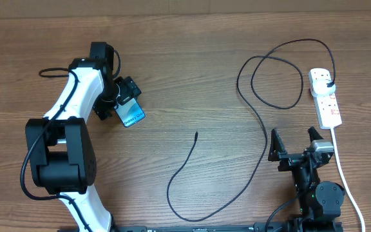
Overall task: Plug charger to phone and switch on socket
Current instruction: 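Lower the left gripper onto the phone's bottom edge, then close the left gripper on the phone's bottom end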
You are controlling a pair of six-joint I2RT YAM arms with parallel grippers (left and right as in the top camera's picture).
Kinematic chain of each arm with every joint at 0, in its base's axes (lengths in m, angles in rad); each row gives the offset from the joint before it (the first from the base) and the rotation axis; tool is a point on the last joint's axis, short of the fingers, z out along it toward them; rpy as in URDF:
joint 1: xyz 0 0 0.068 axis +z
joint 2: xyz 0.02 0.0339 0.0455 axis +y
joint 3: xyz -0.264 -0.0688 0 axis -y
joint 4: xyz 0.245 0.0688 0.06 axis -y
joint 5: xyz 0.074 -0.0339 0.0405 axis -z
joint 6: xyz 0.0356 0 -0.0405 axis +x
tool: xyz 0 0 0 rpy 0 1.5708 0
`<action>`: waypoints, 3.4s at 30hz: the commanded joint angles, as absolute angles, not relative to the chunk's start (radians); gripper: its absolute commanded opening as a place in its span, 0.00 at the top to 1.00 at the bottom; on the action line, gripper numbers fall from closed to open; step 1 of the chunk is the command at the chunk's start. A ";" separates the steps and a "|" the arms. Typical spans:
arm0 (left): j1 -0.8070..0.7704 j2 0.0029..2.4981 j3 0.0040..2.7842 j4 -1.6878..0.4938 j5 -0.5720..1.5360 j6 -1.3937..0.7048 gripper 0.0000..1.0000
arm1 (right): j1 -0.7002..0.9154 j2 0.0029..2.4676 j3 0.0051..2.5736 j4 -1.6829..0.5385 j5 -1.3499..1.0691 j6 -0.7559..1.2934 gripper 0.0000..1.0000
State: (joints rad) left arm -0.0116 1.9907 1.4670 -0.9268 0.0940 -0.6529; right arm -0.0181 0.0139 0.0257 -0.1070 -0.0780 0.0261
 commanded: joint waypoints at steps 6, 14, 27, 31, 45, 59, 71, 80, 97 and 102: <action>-0.014 2.008 1.488 -0.904 0.094 -0.678 0.00 | -0.018 0.003 0.020 -0.103 -0.072 0.028 0.00; -0.014 2.011 1.488 -0.904 0.089 -0.677 0.00 | -0.018 0.003 0.020 -0.103 -0.072 0.028 0.00; -0.012 2.049 1.488 -0.875 0.087 -0.696 0.00 | -0.018 0.003 0.020 -0.103 -0.072 0.028 0.00; -0.011 2.051 1.488 -0.877 0.068 -0.696 0.00 | -0.018 0.003 0.020 -0.103 -0.072 0.028 0.00; -0.006 2.072 1.488 -0.853 0.069 -0.749 0.00 | -0.018 0.003 0.020 -0.103 -0.072 0.028 0.00; 0.023 2.105 1.488 -0.855 0.099 -0.774 0.00 | -0.018 0.003 0.020 -0.103 -0.072 0.028 0.00; 0.027 2.106 1.488 -0.855 0.094 -0.769 0.00 | -0.018 0.003 0.020 -0.103 -0.072 0.028 0.00; 0.012 2.106 1.489 -0.847 0.125 -0.752 0.00 | -0.018 0.003 0.020 -0.103 -0.072 0.028 0.00; -0.012 2.106 1.681 -1.065 0.015 -0.754 0.00 | -0.018 0.003 0.020 -0.103 -0.072 0.028 0.00; -0.014 2.106 1.678 -1.079 -0.011 -0.767 0.00 | -0.018 0.003 0.020 -0.103 -0.072 0.028 0.00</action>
